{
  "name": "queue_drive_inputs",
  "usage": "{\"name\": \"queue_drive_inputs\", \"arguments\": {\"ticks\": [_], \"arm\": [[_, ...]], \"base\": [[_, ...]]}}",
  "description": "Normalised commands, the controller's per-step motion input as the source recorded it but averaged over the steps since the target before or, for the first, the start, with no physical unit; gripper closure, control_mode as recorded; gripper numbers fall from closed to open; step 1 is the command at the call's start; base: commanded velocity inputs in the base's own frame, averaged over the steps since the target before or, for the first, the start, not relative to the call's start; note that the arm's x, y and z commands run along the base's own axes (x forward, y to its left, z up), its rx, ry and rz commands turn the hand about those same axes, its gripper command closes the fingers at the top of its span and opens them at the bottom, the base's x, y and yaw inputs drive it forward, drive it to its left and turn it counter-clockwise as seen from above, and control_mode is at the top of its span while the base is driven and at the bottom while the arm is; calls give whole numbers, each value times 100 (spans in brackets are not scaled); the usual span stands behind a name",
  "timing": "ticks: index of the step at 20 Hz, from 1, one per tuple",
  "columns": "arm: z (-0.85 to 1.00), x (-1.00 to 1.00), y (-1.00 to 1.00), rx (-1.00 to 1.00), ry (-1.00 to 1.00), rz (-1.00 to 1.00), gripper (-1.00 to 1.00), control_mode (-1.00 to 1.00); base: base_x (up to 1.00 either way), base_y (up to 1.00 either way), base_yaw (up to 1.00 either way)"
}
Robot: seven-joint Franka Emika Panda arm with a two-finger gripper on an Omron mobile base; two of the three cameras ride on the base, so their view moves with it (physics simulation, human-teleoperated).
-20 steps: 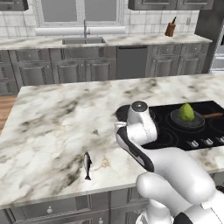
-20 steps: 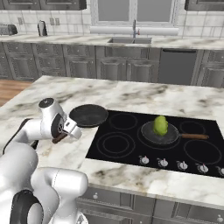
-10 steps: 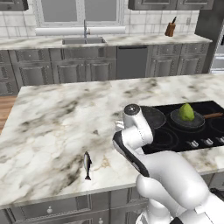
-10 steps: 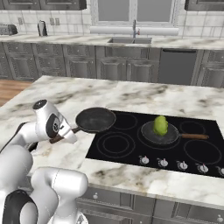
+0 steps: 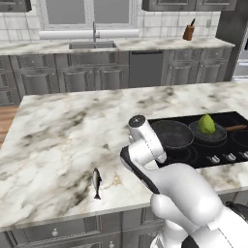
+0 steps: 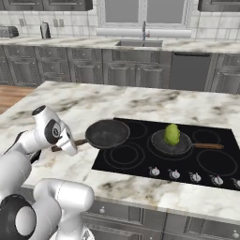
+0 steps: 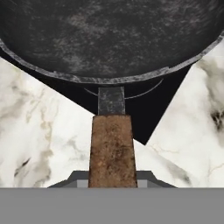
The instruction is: Place both pans onto different burners. Then place the lettuce and the fish on different pans.
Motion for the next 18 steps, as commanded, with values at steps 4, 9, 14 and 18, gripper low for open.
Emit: {"name": "queue_drive_inputs", "arguments": {"ticks": [4,9,14,18], "arm": [[0,0,-9,0,0,-19,100,-100],[0,0,-2,0,3,-18,100,-100],[0,0,-1,0,4,-19,100,-100],[0,0,-3,0,4,-16,100,-100]], "base": [[0,0,0],[0,0,0],[0,0,0],[0,0,0]]}}
